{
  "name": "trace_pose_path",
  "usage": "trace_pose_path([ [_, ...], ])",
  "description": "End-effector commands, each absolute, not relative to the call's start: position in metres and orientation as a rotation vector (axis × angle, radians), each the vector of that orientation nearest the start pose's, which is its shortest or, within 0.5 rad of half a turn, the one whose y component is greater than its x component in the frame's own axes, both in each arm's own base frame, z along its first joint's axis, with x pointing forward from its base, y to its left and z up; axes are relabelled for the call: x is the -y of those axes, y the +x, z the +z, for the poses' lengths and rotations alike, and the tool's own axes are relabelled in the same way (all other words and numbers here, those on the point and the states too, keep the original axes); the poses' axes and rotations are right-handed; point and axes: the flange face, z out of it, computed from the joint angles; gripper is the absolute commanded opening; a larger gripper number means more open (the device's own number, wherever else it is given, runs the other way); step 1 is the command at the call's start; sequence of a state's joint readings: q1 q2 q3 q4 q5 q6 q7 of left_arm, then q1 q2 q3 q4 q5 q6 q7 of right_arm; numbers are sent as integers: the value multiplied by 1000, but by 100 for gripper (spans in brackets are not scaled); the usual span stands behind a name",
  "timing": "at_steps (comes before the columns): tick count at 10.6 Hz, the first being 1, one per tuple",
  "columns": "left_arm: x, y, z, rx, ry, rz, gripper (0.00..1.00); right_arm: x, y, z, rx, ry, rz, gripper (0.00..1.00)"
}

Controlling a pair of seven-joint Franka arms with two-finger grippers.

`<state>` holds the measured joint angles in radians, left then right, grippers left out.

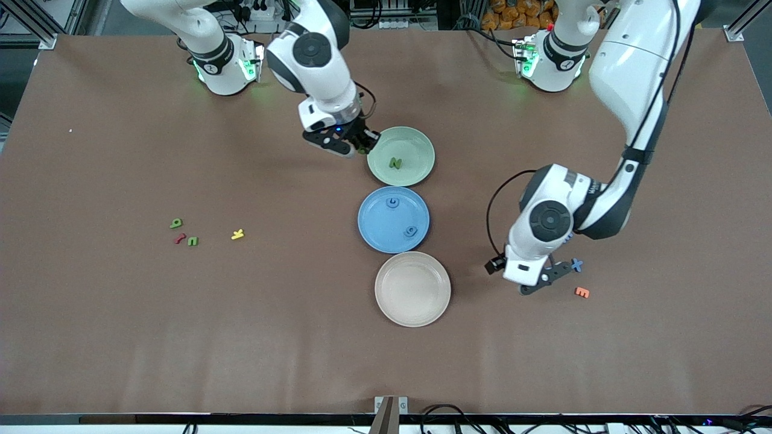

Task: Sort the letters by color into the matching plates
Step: 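Place B on the green plate while the left gripper reaches blue x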

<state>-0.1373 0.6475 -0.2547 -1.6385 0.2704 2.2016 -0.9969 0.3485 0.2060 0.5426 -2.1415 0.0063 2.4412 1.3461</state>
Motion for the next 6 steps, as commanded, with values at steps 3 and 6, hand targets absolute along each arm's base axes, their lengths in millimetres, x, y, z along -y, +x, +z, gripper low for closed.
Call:
trace_pose_path([
  [3,144,654,263,1132,-2858,-2,100,-518,356,266,-764,-2959,18,0],
  [6,115,650,243,1343,-2831,-69,100,-541,336,245,-698,-2987,3,7],
])
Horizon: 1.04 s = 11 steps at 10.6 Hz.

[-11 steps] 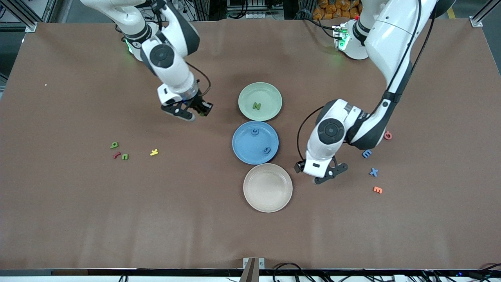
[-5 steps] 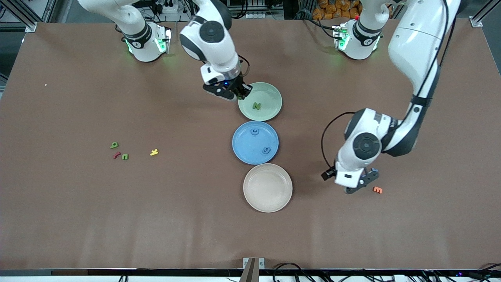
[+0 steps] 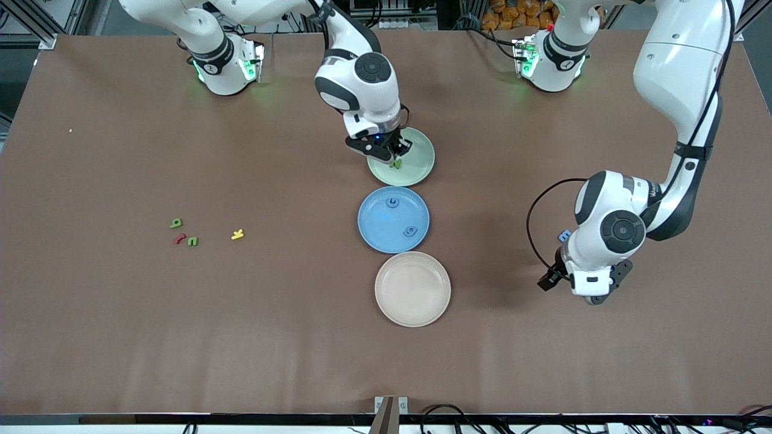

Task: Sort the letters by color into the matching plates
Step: 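Place B on the green plate while the left gripper reaches blue x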

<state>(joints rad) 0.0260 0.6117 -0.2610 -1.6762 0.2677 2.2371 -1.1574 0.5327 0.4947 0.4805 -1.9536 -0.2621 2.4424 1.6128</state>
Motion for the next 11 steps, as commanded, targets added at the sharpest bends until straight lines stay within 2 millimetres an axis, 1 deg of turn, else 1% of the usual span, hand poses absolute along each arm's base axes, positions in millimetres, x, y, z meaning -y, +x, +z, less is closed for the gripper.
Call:
trace_pose_path([
  [1,103,643,235,1369,-2833,-84,100,-544,338,244,-710,-2982,-15,26],
  [2,94,638,227,1380,-2826,-75,100,-545,339,244,-737,-2974,-16,52],
  [3,85,637,222,1391,-2815,-63,100,-544,340,244,-744,-2976,-14,67],
  [4,78,637,217,1398,-2806,-58,100,-544,340,244,-744,-2976,-14,95],
  [5,73,635,210,1396,-2798,-44,100,-544,339,245,-738,-2977,-16,100],
  [7,56,636,204,1423,-2780,-37,100,-541,346,257,-741,-2967,-36,100],
  [8,56,638,203,1430,-2795,-61,100,-537,354,263,-755,-2957,-48,100],
  [9,48,640,200,1455,-2798,-78,100,-533,361,269,-764,-2946,-62,100],
  [10,43,642,198,1470,-2807,-100,100,-528,370,282,-774,-2928,-85,100],
  [11,40,643,191,1482,-2815,-111,100,-522,380,294,-790,-2909,-108,100],
])
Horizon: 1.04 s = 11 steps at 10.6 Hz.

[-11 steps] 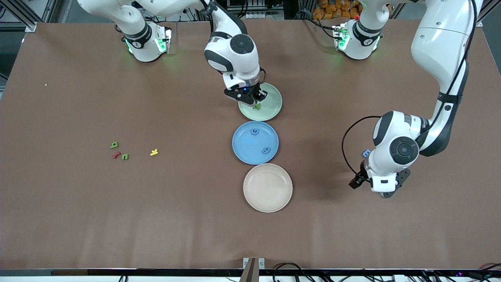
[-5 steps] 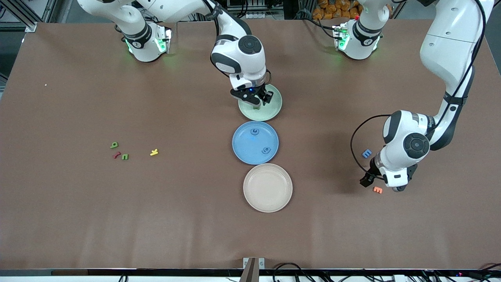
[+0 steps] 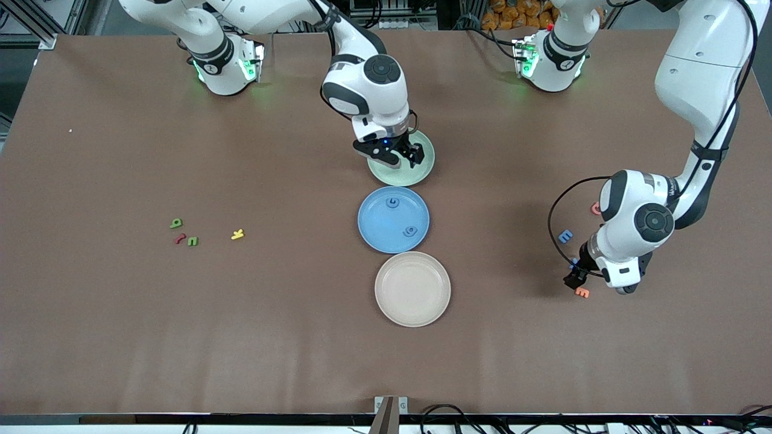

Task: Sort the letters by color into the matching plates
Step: 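Place B on the green plate while the left gripper reaches blue x, then return the right gripper to the letters while the left gripper lowers to x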

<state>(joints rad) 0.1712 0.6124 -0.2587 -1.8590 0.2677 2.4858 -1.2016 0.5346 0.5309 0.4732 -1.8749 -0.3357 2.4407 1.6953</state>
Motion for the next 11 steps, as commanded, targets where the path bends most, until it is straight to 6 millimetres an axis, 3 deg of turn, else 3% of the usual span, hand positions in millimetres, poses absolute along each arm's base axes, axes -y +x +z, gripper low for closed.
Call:
trace_pose_path([
  [1,39,643,186,1484,-2820,-114,100,-518,385,303,-795,-2900,-125,100],
  [2,39,643,184,1483,-2822,-114,100,-507,394,308,-811,-2923,-139,100],
  [4,39,641,178,1485,-2817,-97,100,-476,418,328,-682,-3019,-145,100],
  [7,35,639,174,1489,-2809,-84,100,-430,439,335,-487,-3169,-122,100],
  [9,29,639,173,1504,-2801,-82,100,-393,449,345,-384,-3189,-80,100],
  [11,30,638,172,1502,-2799,-78,100,-340,455,352,-226,-3215,-26,100],
])
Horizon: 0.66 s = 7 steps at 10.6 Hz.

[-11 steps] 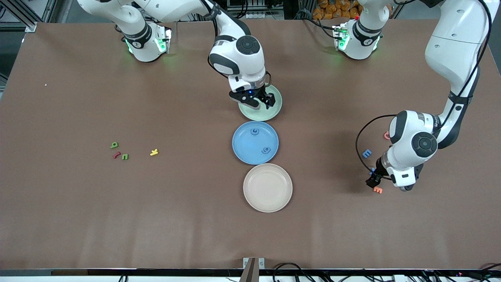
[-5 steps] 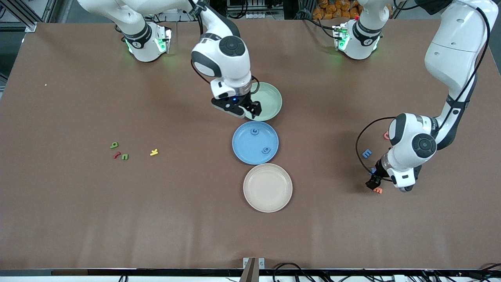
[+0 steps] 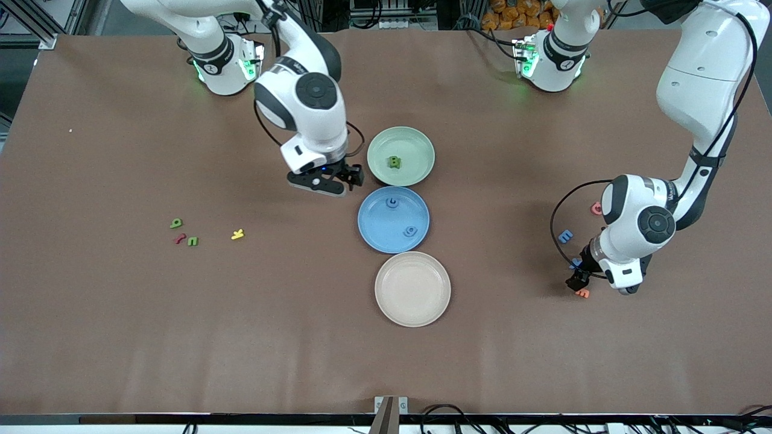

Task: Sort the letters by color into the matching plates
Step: 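Return the right gripper to the letters while the left gripper lowers to x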

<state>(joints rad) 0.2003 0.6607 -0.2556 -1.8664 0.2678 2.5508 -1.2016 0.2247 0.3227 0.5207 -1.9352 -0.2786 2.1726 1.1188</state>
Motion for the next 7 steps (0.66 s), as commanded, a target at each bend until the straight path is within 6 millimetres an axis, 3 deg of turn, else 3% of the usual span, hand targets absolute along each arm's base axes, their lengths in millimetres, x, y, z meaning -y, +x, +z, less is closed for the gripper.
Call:
trace_pose_path([
  [1,30,638,172,1504,-2798,-78,100,-312,460,349,-144,-3243,-14,100],
  [4,30,636,169,1497,-2799,-70,100,-246,477,335,-26,-3281,35,100],
  [5,31,636,169,1493,-2800,-71,81,-221,481,332,27,-3284,39,100],
  [6,32,633,167,1480,-2800,-67,33,-191,486,331,87,-3282,32,100],
  [7,32,631,165,1452,-2803,-69,1,-153,495,330,115,-3284,45,100],
])
